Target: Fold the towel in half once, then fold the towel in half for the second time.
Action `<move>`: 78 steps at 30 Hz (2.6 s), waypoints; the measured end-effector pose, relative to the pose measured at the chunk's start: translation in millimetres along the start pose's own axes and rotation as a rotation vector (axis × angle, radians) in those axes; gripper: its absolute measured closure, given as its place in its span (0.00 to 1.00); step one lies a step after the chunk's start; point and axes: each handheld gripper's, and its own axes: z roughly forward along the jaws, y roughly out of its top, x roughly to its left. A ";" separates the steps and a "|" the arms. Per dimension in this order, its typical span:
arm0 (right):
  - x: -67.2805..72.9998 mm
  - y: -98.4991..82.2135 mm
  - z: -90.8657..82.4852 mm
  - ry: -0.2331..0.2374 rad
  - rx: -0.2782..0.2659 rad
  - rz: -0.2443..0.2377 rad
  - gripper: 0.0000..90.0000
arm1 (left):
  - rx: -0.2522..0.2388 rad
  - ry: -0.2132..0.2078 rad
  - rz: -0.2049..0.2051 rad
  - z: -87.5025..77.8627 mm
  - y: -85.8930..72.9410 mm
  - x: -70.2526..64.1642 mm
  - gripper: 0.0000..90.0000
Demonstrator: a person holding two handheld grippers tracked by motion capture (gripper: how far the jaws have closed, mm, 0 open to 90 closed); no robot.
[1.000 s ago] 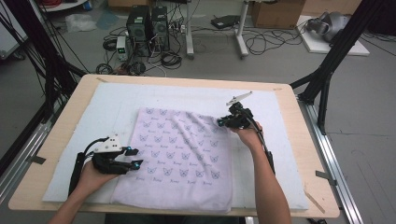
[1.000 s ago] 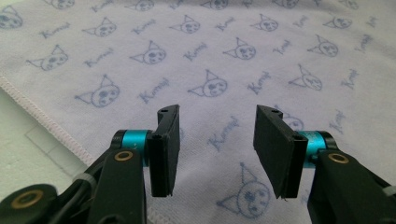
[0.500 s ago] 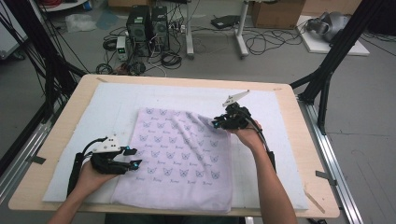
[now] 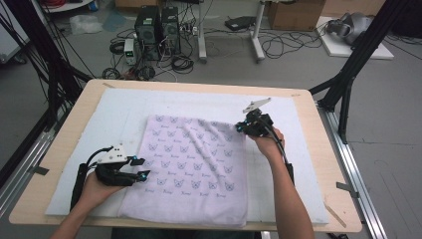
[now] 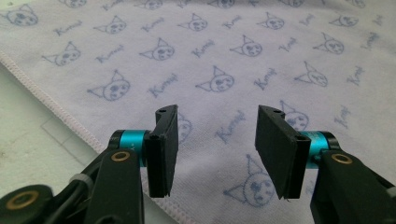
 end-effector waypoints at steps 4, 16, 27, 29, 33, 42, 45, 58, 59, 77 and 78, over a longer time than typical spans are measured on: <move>-15.4 -7.1 -1.2 -0.087 0.016 0.076 0.81 | 0.000 0.000 -0.006 0.8 0.1 0.6 0.55; -12.7 -10.6 25.6 0.003 0.027 0.088 0.78 | 0.011 0.008 0.000 2.5 0.0 1.1 0.54; -13.9 -12.3 24.6 0.048 -0.008 0.107 0.67 | -0.011 0.045 -0.031 3.9 7.0 16.1 0.54; -13.6 -11.2 20.6 0.061 -0.026 0.103 0.66 | -0.021 0.049 -0.046 6.2 10.6 23.8 0.54; -14.5 -11.1 17.3 0.082 -0.052 0.093 0.63 | -0.027 0.070 -0.068 11.7 19.2 40.5 0.55; -16.4 -11.5 20.1 0.096 -0.076 0.091 0.58 | -0.009 0.120 -0.091 24.2 48.0 85.3 0.56; -15.9 -11.5 22.3 0.102 -0.074 0.094 0.58 | 0.006 0.125 -0.108 28.9 55.9 101.6 0.58; -31.1 -9.6 11.2 0.113 -0.030 0.120 0.55 | 0.025 0.137 -0.128 43.8 83.2 138.0 0.58; -30.8 -6.2 7.9 0.108 -0.040 0.110 0.55 | 0.034 0.138 -0.127 45.0 82.4 138.5 0.58; -33.4 3.9 19.0 0.097 -0.025 0.109 0.48 | 0.031 0.159 -0.180 57.7 72.0 154.7 0.61; -33.6 3.4 20.5 0.097 -0.023 0.108 0.48 | 0.031 0.161 -0.185 58.9 70.9 155.3 0.61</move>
